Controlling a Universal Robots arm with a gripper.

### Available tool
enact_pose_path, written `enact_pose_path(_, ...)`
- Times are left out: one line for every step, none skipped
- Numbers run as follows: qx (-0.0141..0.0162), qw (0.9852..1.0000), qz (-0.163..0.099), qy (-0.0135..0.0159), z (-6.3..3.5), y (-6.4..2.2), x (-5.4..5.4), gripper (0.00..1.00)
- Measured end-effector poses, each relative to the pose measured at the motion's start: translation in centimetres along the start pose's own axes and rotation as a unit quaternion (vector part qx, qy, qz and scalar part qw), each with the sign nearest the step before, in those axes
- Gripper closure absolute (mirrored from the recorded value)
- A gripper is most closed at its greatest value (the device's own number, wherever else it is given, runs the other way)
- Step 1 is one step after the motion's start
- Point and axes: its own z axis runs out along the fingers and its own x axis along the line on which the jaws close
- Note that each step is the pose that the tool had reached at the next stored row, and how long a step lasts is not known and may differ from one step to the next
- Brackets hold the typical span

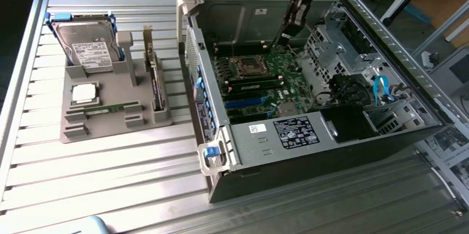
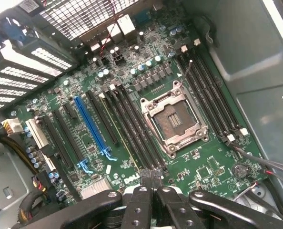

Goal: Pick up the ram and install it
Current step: 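Press down the ram until it locks into place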

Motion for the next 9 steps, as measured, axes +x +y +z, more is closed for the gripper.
enact_pose_path(-0.0001, 1.0000, 0.002, 0.0000, 0.00, 0.01, -0.02, 0.89)
enact_pose_path(-0.0002, 1.0000, 0.004, -0.0001, 0.00, 0.02, -0.03, 0.89)
enact_pose_path(-0.0004, 1.0000, 0.006, -0.0002, 0.00, 0.04, -0.05, 0.89)
enact_pose_path(-0.0005, 1.0000, 0.008, -0.0002, 0.00, 0.04, -0.07, 0.89)
enact_pose_path(-0.0006, 0.9999, 0.010, -0.0003, 0.00, 0.06, -0.09, 0.89)
enact_pose_path(-0.0009, 0.9999, 0.015, -0.0004, 0.00, 0.08, -0.13, 0.89)
enact_pose_path(-0.0011, 0.9998, 0.018, -0.0005, 0.00, 0.11, -0.16, 0.89)
enact_pose_path(-0.0012, 0.9998, 0.020, -0.0005, 0.00, 0.11, -0.17, 0.89)
enact_pose_path(-0.0014, 0.9997, 0.023, -0.0005, 0.00, 0.13, -0.19, 0.89)
